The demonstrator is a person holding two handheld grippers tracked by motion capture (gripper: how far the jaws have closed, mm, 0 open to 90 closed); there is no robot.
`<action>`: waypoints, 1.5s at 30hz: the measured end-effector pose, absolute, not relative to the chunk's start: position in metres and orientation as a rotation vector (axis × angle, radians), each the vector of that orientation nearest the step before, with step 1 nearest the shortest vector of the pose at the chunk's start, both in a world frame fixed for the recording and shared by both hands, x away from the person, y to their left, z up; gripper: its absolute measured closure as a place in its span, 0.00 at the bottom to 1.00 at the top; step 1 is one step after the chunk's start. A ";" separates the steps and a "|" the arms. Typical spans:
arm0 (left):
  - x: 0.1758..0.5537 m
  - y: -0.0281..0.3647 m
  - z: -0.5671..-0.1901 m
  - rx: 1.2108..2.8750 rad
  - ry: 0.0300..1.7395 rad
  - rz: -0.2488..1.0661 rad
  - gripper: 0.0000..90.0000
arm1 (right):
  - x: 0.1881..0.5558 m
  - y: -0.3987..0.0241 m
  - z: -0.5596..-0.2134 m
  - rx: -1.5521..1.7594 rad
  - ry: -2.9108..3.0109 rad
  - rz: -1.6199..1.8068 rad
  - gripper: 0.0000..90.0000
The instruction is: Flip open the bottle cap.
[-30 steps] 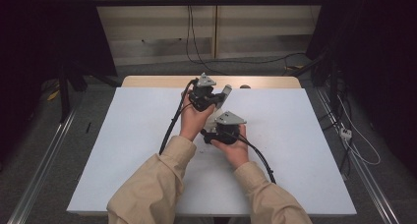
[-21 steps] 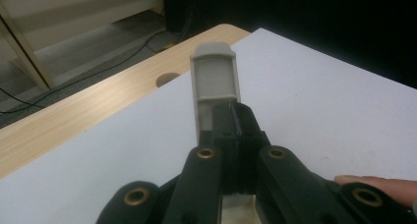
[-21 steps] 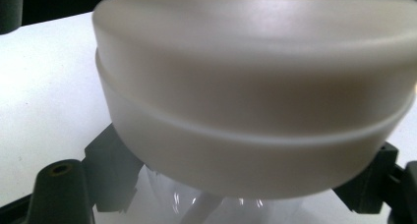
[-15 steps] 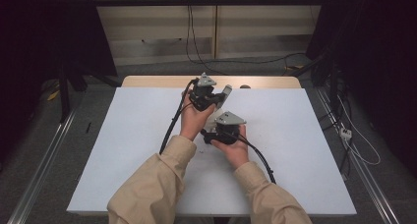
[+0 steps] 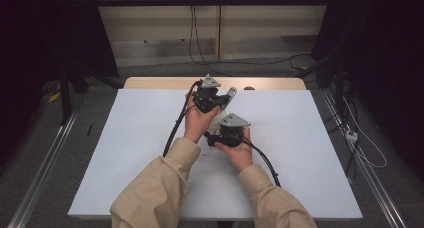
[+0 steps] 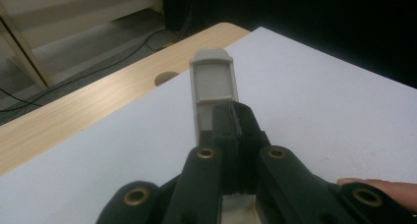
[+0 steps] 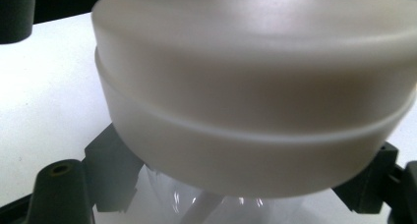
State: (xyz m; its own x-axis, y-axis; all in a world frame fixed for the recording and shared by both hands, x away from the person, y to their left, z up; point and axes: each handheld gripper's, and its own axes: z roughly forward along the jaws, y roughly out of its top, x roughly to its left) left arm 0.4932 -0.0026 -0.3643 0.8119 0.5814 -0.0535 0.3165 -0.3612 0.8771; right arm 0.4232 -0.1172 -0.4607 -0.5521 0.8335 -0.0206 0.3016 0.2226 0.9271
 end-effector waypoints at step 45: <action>0.497 -0.007 -0.371 1.987 0.673 0.313 1.00 | 0.423 -0.119 -0.461 1.048 1.977 1.320 0.20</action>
State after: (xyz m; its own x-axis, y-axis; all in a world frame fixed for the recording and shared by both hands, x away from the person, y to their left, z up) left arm 0.4974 -0.0069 -0.3708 0.8137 0.5782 -0.0599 0.3266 -0.3695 0.8699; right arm 0.4234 -0.1187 -0.4611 -0.5541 0.8324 -0.0127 0.3073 0.2187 0.9262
